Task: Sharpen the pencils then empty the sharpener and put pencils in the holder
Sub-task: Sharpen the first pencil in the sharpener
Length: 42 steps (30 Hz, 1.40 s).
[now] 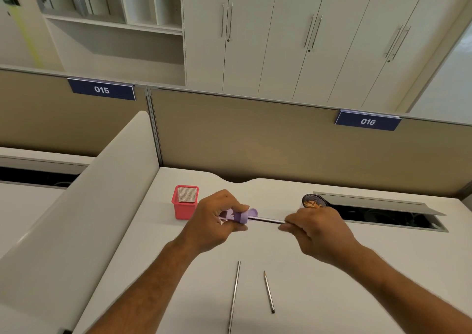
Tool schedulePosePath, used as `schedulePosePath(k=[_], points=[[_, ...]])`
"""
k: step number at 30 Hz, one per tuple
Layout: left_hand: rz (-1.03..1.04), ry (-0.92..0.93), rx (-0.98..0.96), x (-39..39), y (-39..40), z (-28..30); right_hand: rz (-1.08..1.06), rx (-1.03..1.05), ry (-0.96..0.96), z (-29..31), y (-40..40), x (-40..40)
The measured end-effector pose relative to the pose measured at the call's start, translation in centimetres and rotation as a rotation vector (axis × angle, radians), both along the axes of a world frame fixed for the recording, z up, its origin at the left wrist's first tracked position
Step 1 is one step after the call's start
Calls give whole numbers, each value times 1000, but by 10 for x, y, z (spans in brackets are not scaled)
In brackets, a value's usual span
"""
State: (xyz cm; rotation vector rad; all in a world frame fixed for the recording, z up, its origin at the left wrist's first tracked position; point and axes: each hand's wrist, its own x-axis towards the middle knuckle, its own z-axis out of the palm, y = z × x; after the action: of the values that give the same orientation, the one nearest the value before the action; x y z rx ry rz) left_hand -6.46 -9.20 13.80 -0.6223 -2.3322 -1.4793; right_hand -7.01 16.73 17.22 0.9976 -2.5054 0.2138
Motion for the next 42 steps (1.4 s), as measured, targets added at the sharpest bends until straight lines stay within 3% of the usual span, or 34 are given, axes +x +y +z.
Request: schedulePosePath(k=[3, 5, 8, 15, 18, 21, 24, 27, 29, 31, 33, 36, 38, 40, 42], points=[[-6, 13, 24, 1, 0, -2, -77, -86, -575, 22, -7, -3], [-12, 10, 19, 1, 0, -1, -86, -118, -746, 31, -8, -3], [-11, -26, -10, -1, 0, -1, -63, 46, -488, 30, -5, -4], [13, -189, 66, 0, -2, 2, 122, 61, 344, -2, 2, 0], [26, -184, 67, 2, 0, 3, 94, 54, 375, -6, 0, 2], [32, -114, 60, 0, 0, 2, 15, 21, 123, -2, -4, 3], [14, -28, 59, -1, 0, 1, -108, -104, -467, 13, -13, -1], [11, 16, 46, 0, 2, 2, -170, -369, -1089, 27, -14, -3], [-11, -3, 36, 0, 1, 1, -179, -430, -1223, 32, -14, -1], [-15, -33, -6, -1, 0, -1, -209, -304, -1055, 29, -17, 0], [4, -72, -32, -1, -1, -4, -238, -119, -715, 21, -20, 1], [25, -134, -27, 2, -3, -5, -63, 63, -102, -2, -16, 5], [13, -183, 3, 4, -3, -3, 14, 102, 210, -13, -11, 6], [1, -208, 35, 7, -1, -2, 27, 90, 363, -16, -11, 4], [17, -199, 43, 8, 0, -2, 24, 98, 390, -15, -13, 4]])
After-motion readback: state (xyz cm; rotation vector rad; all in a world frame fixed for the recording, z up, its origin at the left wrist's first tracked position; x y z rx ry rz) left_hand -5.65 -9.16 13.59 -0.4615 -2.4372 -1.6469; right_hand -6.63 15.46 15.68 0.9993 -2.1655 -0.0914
